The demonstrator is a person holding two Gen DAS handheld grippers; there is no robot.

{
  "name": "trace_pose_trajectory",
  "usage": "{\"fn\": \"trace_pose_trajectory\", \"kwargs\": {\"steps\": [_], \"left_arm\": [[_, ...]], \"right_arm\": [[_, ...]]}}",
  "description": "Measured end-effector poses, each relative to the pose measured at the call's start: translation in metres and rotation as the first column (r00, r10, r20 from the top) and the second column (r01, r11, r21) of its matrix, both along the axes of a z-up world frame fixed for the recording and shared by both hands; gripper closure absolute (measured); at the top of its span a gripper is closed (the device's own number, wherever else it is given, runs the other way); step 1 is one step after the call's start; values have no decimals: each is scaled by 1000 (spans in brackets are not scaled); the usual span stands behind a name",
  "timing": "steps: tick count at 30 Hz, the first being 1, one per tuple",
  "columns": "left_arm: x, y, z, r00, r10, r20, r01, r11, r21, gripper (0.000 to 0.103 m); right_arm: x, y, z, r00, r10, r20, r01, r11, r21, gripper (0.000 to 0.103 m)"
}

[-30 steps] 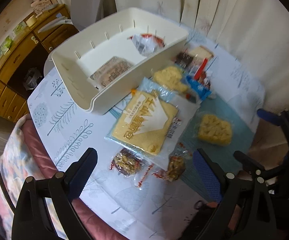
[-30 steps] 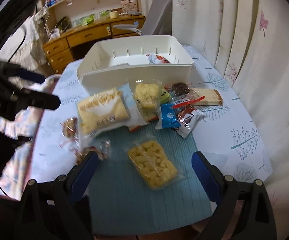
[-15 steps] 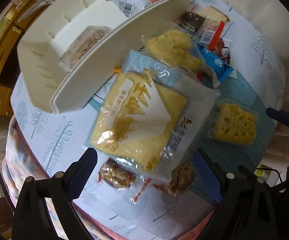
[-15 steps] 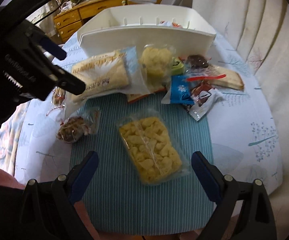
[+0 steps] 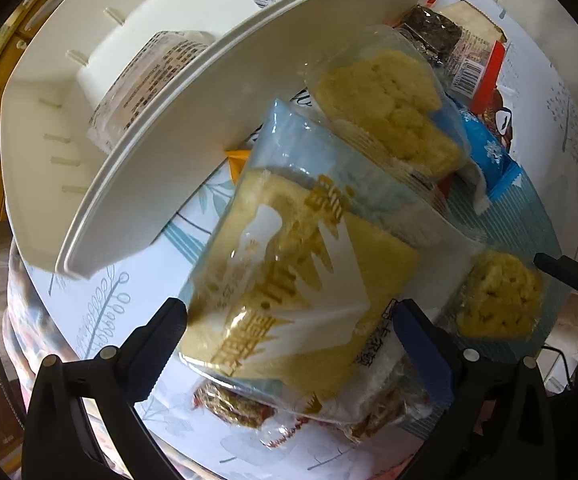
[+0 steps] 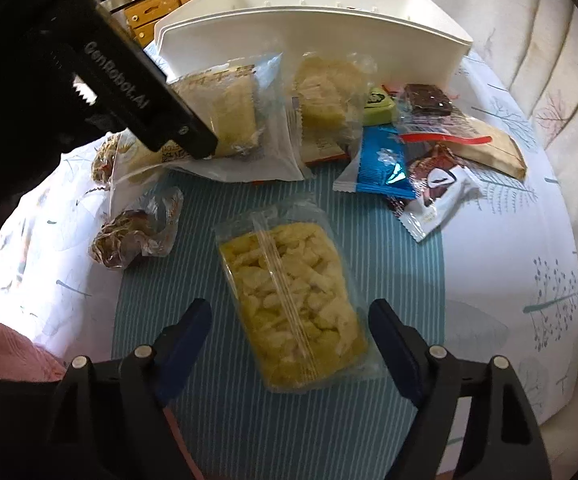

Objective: Organize snacks
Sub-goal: 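Grasp the yellow bread bag with the left tool while the right tool grasps the clear cracker bag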

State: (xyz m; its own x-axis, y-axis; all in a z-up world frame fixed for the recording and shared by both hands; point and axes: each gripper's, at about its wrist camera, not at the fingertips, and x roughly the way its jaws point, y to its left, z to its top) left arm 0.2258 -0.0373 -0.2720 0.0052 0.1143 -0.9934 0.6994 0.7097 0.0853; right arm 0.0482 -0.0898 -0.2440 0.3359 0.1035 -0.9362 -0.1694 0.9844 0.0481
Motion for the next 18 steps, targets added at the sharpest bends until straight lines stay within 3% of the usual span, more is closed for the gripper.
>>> {"fn": "trace_pose_trajectory", "kwargs": {"steps": [7, 18], "left_arm": [[12, -3, -13, 1000, 17, -23, -18, 1000, -15, 0], [26, 3, -26, 998, 37, -52, -39, 998, -44, 4]], "right_arm": [[3, 2, -7, 1000, 8, -20, -8, 1000, -8, 34], [13, 5, -12, 999, 13, -52, -12, 1000, 9, 41]]}}
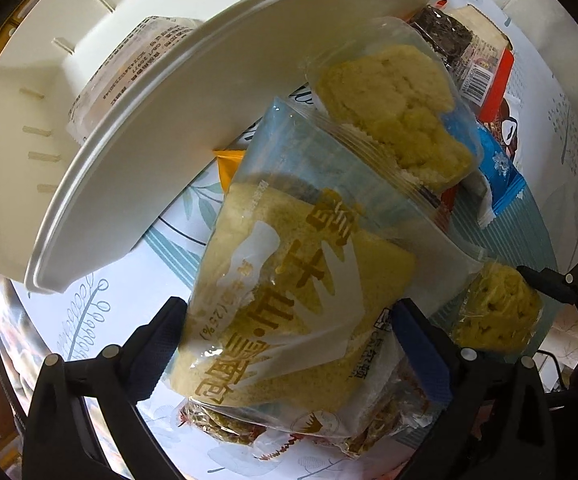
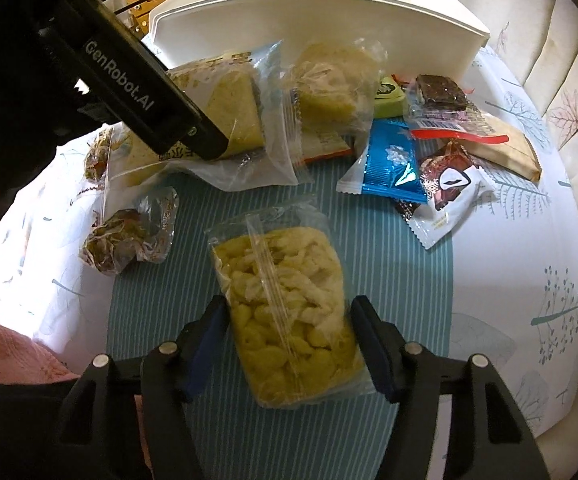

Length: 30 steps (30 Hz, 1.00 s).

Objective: Organize snacks
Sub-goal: 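Grasp the yellow bread bag with the left tool while the right tool grasps the clear cracker bag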

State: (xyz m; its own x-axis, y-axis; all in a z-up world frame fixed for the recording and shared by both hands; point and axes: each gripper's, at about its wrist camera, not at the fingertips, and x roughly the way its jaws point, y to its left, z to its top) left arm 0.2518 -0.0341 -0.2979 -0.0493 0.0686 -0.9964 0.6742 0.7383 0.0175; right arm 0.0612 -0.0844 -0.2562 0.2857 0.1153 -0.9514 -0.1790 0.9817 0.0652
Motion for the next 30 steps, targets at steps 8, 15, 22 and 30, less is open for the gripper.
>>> {"fn": "trace_pose_trajectory", "kwargs": {"steps": [8, 15, 22, 30], "left_arm": [[-1, 15, 11, 997, 69, -23, -70, 997, -22, 40], [7, 51, 23, 984, 170, -61, -174, 981, -82, 60], [9, 78, 31, 978, 194, -82, -205, 967, -154, 59], [-11, 73, 46, 989, 132, -68, -142, 977, -160, 14]], "right_arm": [[11, -1, 7, 999, -36, -25, 37, 999, 27, 44], [7, 1, 24, 998, -68, 12, 68, 997, 29, 45], [-8, 2, 47, 988, -144, 60, 142, 989, 45, 45], [-44, -6, 53, 968, -239, 79, 236, 971, 47, 45]]}}
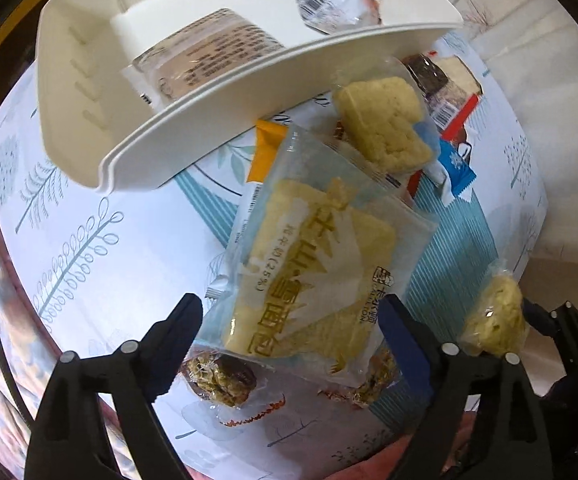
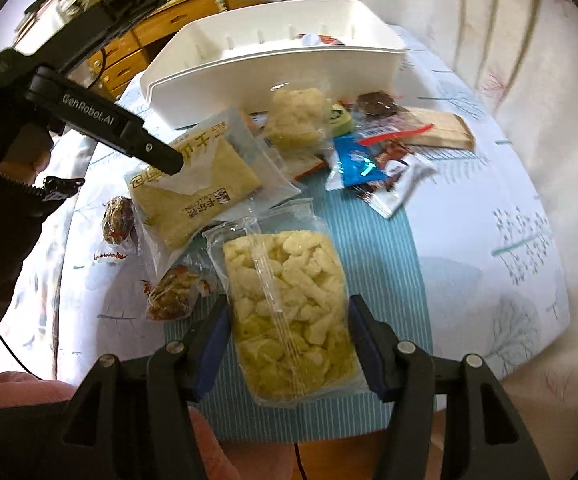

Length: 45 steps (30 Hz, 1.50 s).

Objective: Organize snacks
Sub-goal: 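Grasp the yellow bread bag with the left tool while the right tool grasps the clear cracker bag, then lift both bags over the white tray and release them inside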

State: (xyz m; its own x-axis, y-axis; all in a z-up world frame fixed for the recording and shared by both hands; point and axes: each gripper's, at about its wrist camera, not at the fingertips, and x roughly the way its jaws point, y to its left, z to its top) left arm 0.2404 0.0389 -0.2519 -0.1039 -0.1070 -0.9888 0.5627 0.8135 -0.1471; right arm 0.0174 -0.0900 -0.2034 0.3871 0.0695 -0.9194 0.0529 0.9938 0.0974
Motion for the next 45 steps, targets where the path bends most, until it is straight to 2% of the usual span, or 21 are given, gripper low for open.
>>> {"fn": "trace_pose_trajectory", "kwargs": {"steps": [6, 12, 22, 29, 37, 45], "left_arm": [[-13, -35, -18, 997, -77, -11, 77, 996, 40, 8], [-27, -59, -39, 988, -157, 15, 153, 979, 132, 1], [-26, -74, -61, 987, -156, 34, 147, 971, 191, 0], [-21, -83, -74, 987, -148, 60, 135, 974, 182, 0], [-20, -73, -80, 990, -120, 78, 107, 983, 151, 1], [-26, -58, -72, 991, -104, 80, 93, 987, 132, 12]], "right_arm": [[-11, -10, 6, 998, -62, 9, 62, 998, -7, 45], [-11, -23, 8, 995, -104, 0, 104, 995, 1, 45], [4, -31, 3, 996, -90, -26, 90, 996, 4, 45], [14, -36, 1, 996, -82, -38, 82, 997, 8, 45], [18, -36, 3, 996, -78, -39, 78, 997, 4, 45], [14, -33, 11, 992, -126, -33, 126, 992, 2, 45]]}}
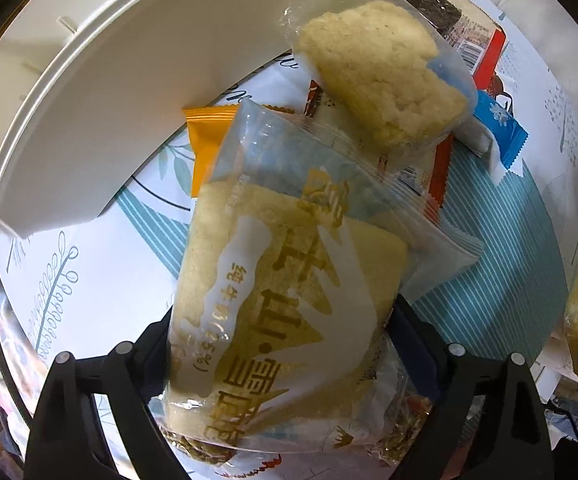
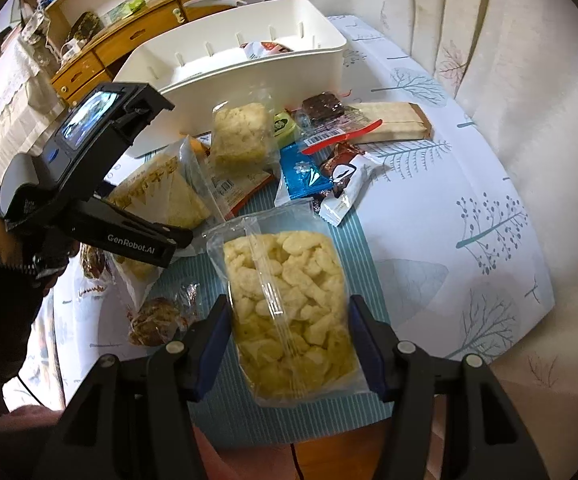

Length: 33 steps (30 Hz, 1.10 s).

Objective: Organize snacks
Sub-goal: 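Lift both bags over the white tray and release them inside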

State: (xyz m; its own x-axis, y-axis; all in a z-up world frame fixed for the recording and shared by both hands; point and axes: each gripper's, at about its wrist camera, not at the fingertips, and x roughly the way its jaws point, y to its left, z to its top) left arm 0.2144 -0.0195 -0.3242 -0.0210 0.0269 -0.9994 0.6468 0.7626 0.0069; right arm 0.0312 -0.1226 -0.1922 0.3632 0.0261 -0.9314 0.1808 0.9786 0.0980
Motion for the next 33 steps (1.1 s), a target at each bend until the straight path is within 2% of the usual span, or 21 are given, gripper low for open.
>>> {"fn": "trace_pose_trajectory", "kwargs": {"steps": [6, 9, 12, 14, 19, 26, 33], "left_arm": [[-10, 13, 13, 999, 37, -29, -37, 999, -12, 19], [-14, 21, 25, 997, 50, -52, -52, 998, -36, 32], [-18, 31, 31, 989, 101, -113, -106, 993, -44, 39], [-21, 38, 30, 984, 131, -124, -136, 990, -36, 42], [-27, 58, 41, 963, 217, -159, -226, 973, -37, 45], [-35, 77, 93, 946, 290, -143, -300, 953, -53, 45], [-14, 81, 146, 921, 381, -85, -388, 918, -87, 45]], "right_arm": [[-2, 0, 12, 999, -41, 20, 41, 999, 3, 45], [3, -2, 16, 999, -33, 16, 33, 999, 25, 45], [12, -3, 23, 1000, -14, 19, 13, 998, 58, 45], [19, -2, 28, 999, 15, 34, -17, 997, 69, 45], [43, -6, 44, 995, 86, 49, -89, 993, 77, 45], [81, -16, 70, 981, 178, 73, -183, 980, 76, 45], [125, -26, 93, 957, 268, 113, -277, 958, 79, 45]]}}
